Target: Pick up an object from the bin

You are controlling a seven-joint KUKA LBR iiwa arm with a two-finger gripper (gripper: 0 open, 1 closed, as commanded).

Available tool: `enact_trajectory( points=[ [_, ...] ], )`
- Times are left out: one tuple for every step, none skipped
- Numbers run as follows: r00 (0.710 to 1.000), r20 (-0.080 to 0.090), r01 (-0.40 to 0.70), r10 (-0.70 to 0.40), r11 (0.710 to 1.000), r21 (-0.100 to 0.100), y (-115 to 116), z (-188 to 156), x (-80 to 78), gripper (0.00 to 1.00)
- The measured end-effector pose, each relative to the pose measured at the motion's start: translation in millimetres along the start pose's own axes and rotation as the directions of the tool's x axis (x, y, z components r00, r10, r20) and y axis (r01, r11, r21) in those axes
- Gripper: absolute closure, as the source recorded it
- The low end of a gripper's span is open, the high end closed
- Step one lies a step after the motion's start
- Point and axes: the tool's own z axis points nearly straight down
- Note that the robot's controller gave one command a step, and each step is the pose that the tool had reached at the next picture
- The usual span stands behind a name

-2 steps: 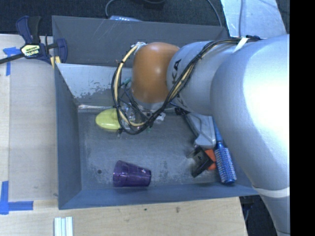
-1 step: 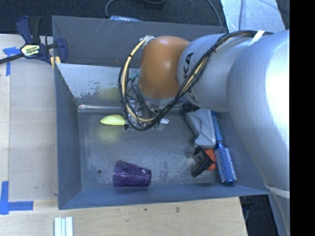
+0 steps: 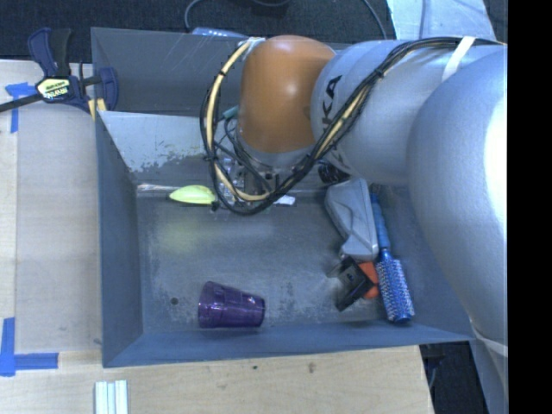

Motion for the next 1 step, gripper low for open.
enact_trajectory(
  points=[
    [1.000,-0.002,0.025,-0.025,1.000,-0.001,0.3,-57.7,-2.3,1.00]
  ],
)
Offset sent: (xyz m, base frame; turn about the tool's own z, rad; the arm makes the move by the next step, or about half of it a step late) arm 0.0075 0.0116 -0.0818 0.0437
